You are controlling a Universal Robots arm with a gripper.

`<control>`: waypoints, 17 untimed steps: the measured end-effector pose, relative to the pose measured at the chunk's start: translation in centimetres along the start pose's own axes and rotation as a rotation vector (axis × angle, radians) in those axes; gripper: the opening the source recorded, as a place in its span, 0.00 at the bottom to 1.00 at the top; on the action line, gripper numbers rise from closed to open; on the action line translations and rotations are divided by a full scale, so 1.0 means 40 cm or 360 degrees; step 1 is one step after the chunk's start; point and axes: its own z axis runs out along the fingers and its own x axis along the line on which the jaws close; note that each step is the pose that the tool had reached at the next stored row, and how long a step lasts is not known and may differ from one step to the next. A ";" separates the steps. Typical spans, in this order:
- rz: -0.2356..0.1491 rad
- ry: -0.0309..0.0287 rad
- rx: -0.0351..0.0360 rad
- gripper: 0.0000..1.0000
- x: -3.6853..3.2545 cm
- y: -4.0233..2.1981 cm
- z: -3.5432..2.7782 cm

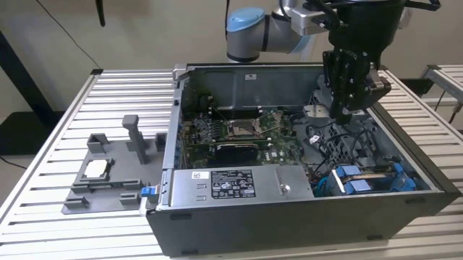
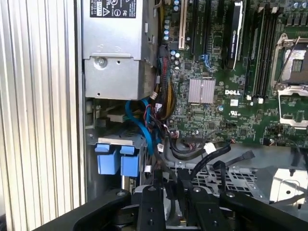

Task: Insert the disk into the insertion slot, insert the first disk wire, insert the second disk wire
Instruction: 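Insert the second disk wire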

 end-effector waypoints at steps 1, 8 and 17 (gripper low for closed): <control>-0.0006 0.00064 0.0012 0.27 -0.006 0.000 0.001; -0.0049 0.01142 0.0042 0.27 -0.025 0.008 0.003; -0.0098 0.01554 0.0089 0.27 -0.054 0.022 0.005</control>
